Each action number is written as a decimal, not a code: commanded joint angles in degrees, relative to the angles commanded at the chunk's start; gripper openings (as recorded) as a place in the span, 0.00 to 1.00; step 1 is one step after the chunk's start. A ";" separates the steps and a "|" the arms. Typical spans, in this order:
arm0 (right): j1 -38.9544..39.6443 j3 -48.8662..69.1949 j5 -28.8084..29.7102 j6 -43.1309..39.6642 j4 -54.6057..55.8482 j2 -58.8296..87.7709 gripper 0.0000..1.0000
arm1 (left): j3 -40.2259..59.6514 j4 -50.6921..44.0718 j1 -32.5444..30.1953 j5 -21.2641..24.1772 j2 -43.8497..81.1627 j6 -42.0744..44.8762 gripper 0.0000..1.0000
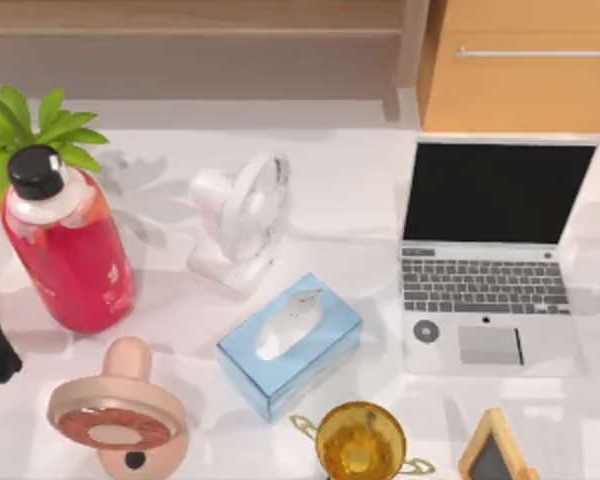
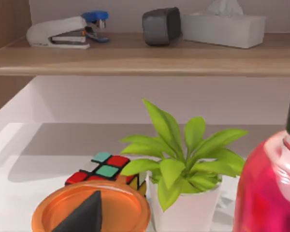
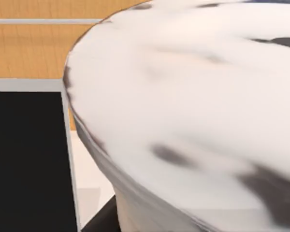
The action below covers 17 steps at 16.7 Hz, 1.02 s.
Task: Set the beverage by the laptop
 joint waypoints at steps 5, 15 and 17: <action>0.20 -0.18 -0.02 -0.01 4.67 2.42 0.00 | 0.00 0.00 0.00 0.00 0.00 0.00 1.00; 0.12 -1.71 0.30 -0.12 18.95 13.65 0.00 | 0.00 0.00 0.00 0.00 0.00 0.00 1.00; 0.11 -2.54 0.31 -0.05 20.09 15.68 0.00 | 0.00 0.00 0.00 0.00 0.00 0.00 1.00</action>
